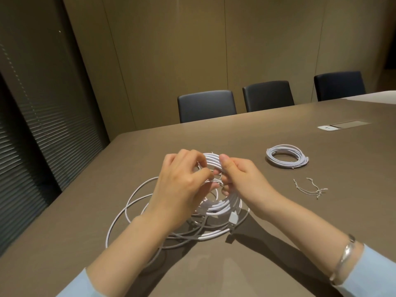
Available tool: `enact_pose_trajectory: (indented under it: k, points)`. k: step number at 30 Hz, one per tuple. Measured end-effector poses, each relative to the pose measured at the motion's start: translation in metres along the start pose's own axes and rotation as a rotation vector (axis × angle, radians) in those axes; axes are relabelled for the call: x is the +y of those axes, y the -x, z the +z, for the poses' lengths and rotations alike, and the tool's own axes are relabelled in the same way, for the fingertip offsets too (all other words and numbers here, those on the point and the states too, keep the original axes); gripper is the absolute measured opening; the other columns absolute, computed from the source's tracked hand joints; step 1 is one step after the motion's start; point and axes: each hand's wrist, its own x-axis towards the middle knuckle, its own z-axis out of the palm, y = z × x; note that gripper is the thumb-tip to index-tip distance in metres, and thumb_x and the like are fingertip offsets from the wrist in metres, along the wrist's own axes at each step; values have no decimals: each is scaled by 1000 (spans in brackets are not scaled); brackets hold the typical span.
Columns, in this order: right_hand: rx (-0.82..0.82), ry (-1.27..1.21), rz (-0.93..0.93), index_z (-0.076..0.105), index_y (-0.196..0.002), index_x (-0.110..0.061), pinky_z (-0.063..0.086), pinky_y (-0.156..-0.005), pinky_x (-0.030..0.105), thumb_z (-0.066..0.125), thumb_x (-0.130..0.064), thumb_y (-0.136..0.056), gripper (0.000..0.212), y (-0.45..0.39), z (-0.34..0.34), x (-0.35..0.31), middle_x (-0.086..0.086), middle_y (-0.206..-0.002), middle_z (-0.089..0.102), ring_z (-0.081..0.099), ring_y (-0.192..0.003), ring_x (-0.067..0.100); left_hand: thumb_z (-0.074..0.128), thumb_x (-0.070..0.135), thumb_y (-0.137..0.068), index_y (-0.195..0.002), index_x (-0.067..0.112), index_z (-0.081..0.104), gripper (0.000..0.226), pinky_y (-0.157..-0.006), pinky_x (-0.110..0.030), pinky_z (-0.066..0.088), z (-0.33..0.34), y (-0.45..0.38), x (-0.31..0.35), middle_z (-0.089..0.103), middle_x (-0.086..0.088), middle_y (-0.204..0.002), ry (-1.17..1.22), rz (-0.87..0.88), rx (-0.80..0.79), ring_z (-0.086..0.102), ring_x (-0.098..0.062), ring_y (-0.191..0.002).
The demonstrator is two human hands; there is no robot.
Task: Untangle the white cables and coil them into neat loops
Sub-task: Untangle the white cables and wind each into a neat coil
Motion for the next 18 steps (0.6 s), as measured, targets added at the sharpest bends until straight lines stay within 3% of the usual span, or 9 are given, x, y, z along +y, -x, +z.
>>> enact_pose_trajectory:
  k: [6, 9, 13, 16, 18]
  points:
    - [-28, 106, -8, 50, -65, -18, 38, -57, 35, 40, -31, -103, 41, 3, 7, 5, -11, -49, 42, 40, -47, 10, 53, 43, -89, -81, 17, 64, 29, -83, -36, 44, -10, 0, -14, 61, -4, -110, 117, -29, -94, 53, -18, -101]
    - [-56, 355, -104, 48, -63, -24, 37, -58, 40, 38, -35, -103, 42, 6, 8, 3, -10, -51, 44, 41, -52, 12, 52, 48, -89, -86, 20, 60, 29, -87, -29, 51, -15, -1, -17, 60, 5, -120, 357, -148, -198, 55, -6, -108]
    - [-76, 711, -244, 45, -66, -32, 36, -60, 20, 35, -35, -103, 38, 13, 10, -6, -11, -58, 49, 48, -58, 3, 72, 25, -86, -83, 13, 63, 15, -85, -16, 50, -22, -4, -19, 67, 4, -114, 710, -343, -261, 61, 1, -104]
    - [-98, 759, -326, 41, -69, -37, 36, -61, 15, 29, -44, -100, 35, 15, 10, -8, -17, -59, 45, 48, -59, -2, 74, 10, -82, -81, 6, 66, 10, -83, -23, 54, -29, -7, -18, 73, 1, -103, 908, -436, -312, 70, -10, -94]
    - [-106, 787, -369, 42, -73, -36, 35, -61, 12, 25, -48, -100, 34, 15, 9, -6, -19, -60, 43, 45, -59, 4, 75, 5, -80, -82, 3, 67, 8, -80, -25, 56, -34, -9, -18, 75, -3, -96, 1000, -458, -326, 72, -16, -88]
